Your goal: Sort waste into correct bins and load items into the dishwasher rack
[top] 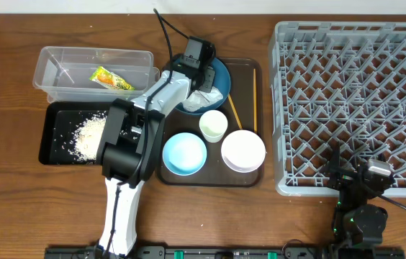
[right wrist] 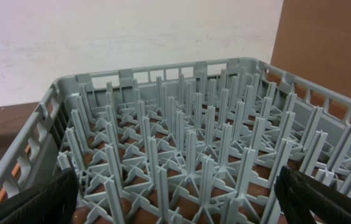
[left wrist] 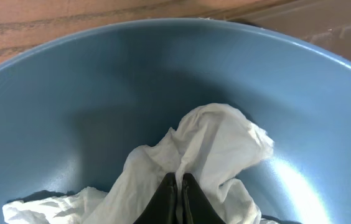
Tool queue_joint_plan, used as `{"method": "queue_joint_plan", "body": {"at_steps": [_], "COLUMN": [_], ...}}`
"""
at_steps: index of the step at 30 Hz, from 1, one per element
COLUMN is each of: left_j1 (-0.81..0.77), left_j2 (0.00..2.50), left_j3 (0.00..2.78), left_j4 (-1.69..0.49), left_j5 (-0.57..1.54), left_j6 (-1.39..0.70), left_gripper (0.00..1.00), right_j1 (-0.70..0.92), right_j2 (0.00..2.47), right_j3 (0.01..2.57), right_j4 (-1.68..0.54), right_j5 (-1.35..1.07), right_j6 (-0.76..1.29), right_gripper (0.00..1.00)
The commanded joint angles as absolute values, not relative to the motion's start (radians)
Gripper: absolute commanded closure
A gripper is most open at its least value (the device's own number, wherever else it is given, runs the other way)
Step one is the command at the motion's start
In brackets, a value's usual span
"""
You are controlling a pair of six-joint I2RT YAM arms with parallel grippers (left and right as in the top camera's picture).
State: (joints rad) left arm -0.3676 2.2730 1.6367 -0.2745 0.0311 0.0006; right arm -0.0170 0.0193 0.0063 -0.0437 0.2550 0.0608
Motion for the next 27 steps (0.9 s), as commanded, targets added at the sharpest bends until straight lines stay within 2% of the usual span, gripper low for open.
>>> {"method": "queue_joint_plan", "body": {"at_steps": [1,14,20,27], "left_j1": [-0.366,-0.366,-0.366,-0.366], "left_j2": [2.251,1.997,1.961,1.961], "left_j3": [1.640,1.640,1.640,1.640], "left_j4": [-0.287,-0.405,-0.456,-0.479], "left_j5": [0.035,0.038,0.038,0.038], "left_j6": [-0.005,-0.088,-0.088,-0.088], "left_gripper": [0.94,0.94,0.93,0.89], "right_j1": [-0.006,-0.006,-0.006,-0.006], "right_j2": [0.020,0.020,0.020,0.022], "right_j3": [0.006,0.006,0.006,0.006], "right_j4": [-0.049,-0.049,-0.049,-0.049], "right_j5": [0.258,0.258,0.258,0.258], "right_j6": [0.073,0.073,0.073,0.073], "right_gripper": [0.01,0.01,0.01,0.01]}}
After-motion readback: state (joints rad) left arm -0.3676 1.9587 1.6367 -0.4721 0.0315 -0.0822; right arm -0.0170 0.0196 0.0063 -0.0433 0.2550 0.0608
